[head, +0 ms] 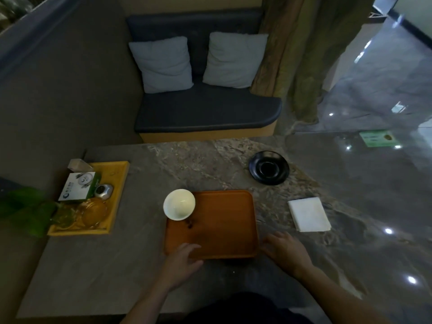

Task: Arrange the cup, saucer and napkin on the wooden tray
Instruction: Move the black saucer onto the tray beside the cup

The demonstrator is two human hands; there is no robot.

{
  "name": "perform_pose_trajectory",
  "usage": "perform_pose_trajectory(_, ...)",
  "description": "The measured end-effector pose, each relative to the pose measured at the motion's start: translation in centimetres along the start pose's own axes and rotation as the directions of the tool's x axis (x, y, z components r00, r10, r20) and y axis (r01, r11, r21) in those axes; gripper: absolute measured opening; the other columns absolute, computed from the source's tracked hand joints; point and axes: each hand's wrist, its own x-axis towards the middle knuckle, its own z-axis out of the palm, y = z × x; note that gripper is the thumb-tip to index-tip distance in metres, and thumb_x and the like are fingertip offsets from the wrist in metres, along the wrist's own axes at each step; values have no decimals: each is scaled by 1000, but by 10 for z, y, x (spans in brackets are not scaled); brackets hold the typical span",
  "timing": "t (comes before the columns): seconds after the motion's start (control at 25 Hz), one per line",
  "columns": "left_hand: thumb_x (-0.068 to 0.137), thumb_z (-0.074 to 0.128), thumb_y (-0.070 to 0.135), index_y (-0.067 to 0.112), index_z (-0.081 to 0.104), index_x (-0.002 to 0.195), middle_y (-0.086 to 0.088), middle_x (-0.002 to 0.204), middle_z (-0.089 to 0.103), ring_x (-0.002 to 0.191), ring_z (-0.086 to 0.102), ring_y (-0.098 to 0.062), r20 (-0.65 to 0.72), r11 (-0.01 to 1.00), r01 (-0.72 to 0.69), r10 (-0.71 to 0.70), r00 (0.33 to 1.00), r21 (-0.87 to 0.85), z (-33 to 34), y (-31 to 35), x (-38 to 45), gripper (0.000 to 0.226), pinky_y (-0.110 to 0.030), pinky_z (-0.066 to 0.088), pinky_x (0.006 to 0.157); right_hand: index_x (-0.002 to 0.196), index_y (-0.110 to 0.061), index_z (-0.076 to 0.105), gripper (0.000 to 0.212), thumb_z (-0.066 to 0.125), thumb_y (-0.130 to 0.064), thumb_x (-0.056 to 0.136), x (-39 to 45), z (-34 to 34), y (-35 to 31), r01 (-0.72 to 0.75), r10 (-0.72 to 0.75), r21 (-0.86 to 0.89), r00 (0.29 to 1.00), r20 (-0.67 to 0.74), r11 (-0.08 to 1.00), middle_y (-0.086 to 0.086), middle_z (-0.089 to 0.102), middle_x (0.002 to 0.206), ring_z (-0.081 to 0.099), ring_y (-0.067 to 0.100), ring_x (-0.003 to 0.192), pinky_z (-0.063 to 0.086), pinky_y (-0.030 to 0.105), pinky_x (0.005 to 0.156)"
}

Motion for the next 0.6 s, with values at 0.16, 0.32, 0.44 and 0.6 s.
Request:
perform_pose_trajectory(0.16, 87, 61, 51, 39, 48, 130, 11, 132, 48, 119, 47, -6, 104, 982, -71, 53, 993, 174, 20, 48, 20, 46, -25, 41, 97, 114, -32, 61, 30, 46, -49, 94, -20, -18, 53, 5, -5, -50, 1000, -5, 999, -5, 60, 120, 54, 16, 109, 45, 33, 85)
perform_pose_trajectory(0.32, 88, 62, 49, 37, 49, 131, 7, 138, 49, 123, 46, -8, 152, 964, -104, 68, 986, 245, 33, 88, 49, 46, -26, 39, 100, 109, -30, 65, 26, 51, -43, 92, -32, -33, 97, 3, -3, -18, 1000, -8, 1000, -5, 63, 121, 56, 16, 109, 47, 33, 85)
perform_pose_trajectory(0.44, 88, 65, 42, 30, 51, 132, 2, 138, 51, 124, 47, -12, 166, 951, -106, 59, 984, 291, 36, 112, 71, 48, -27, 39, 100, 109, -33, 66, 26, 49, -42, 91, -30, -46, 119, -3, 3, -49, 1000, 14, 999, -3, 64, 118, 57, 19, 107, 50, 37, 84)
perform_pose_trajectory(0.6, 86, 66, 41, 27, 51, 133, 0, 137, 53, 122, 50, -16, 204, 917, -117, 40, 978, 383, 23, 133, 98, 51, -30, 41, 99, 115, -35, 62, 30, 49, -47, 91, -14, -58, 139, 9, -5, -109, 1000, 31, 994, -4, 65, 116, 57, 17, 105, 47, 35, 86)
